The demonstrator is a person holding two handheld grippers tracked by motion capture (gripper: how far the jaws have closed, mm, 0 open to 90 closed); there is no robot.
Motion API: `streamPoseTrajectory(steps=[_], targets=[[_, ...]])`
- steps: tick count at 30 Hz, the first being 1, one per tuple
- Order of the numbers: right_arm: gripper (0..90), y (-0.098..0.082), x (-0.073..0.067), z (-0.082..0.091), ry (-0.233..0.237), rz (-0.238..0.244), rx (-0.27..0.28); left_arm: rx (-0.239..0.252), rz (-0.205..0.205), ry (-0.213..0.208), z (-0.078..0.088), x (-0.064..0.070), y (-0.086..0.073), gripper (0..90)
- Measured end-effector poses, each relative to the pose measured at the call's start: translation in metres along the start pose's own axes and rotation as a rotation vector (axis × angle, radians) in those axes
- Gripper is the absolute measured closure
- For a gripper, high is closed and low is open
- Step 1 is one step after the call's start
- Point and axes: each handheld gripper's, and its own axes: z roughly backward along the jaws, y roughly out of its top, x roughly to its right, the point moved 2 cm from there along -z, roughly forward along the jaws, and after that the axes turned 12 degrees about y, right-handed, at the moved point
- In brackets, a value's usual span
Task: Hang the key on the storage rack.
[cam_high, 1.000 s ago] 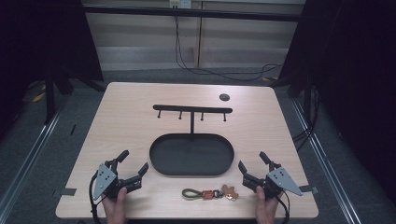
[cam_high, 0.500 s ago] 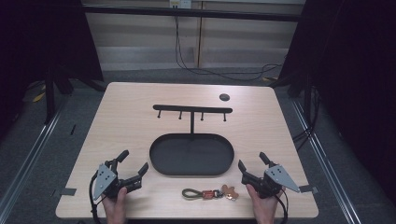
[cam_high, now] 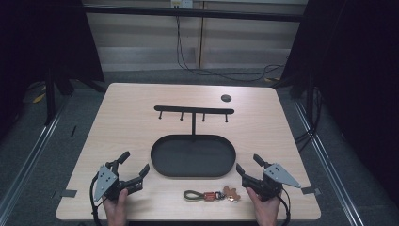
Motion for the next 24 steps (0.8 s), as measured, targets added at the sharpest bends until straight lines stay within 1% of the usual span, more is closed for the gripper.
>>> streamPoseTrajectory(steps=[2, 3, 4, 6, 7, 8, 13, 14, 16, 17, 18, 20, 24], targets=[[28.5, 0.001, -0.002, 0.001, -0.013, 0.019, -0.008, 0.0, 0.0, 0.0, 0.0, 0.0, 0.0, 15.8], [29.6, 0.001, -0.002, 0.001, -0.007, 0.006, -0.018, -0.001, -0.001, 0.0, 0.0, 0.0, 0.0, 15.8], [30.7, 0.002, -0.002, 0.0, 0.018, -0.014, -0.032, 0.0, 0.0, 0.0, 0.0, 0.0, 0.0, 15.7], [31.6, 0.002, -0.002, -0.001, 0.038, -0.034, -0.065, 0.0, 0.0, 0.0, 0.0, 0.0, 0.0, 15.8], [33.6, 0.003, -0.004, -0.001, 0.047, -0.051, -0.087, 0.0, 0.0, 0.0, 0.0, 0.0, 0.0, 15.8], [34.3, 0.004, -0.004, -0.002, 0.068, -0.06, -0.107, 0.0, 0.0, 0.0, 0.0, 0.0, 0.0, 15.8], [34.0, 0.013, -0.008, -0.005, 0.107, -0.072, -0.169, 0.0, -0.001, 0.0, 0.0, 0.0, 0.0, 15.8], [33.5, 0.014, -0.008, -0.006, 0.121, -0.075, -0.179, 0.0, 0.0, 0.0, 0.0, 0.0, 0.0, 15.8], [33.5, 0.017, -0.01, -0.008, 0.171, -0.091, -0.198, 0.0, -0.001, 0.0, 0.0, 0.0, 0.0, 15.8], [33.6, 0.019, -0.011, -0.009, 0.187, -0.093, -0.207, 0.0, -0.001, 0.0, 0.0, 0.0, 0.0, 15.8], [33.7, 0.02, -0.012, -0.009, 0.194, -0.091, -0.217, 0.0, -0.001, 0.0, 0.0, 0.0, 0.0, 15.8], [36.1, 0.022, -0.014, -0.009, 0.215, -0.097, -0.221, -0.001, -0.001, 0.0, 0.0, 0.0, 0.0, 15.7], [38.9, 0.026, -0.018, -0.012, 0.241, -0.091, -0.273, 0.0, 0.0, 0.0, 0.0, 0.0, 0.0, 15.8]])
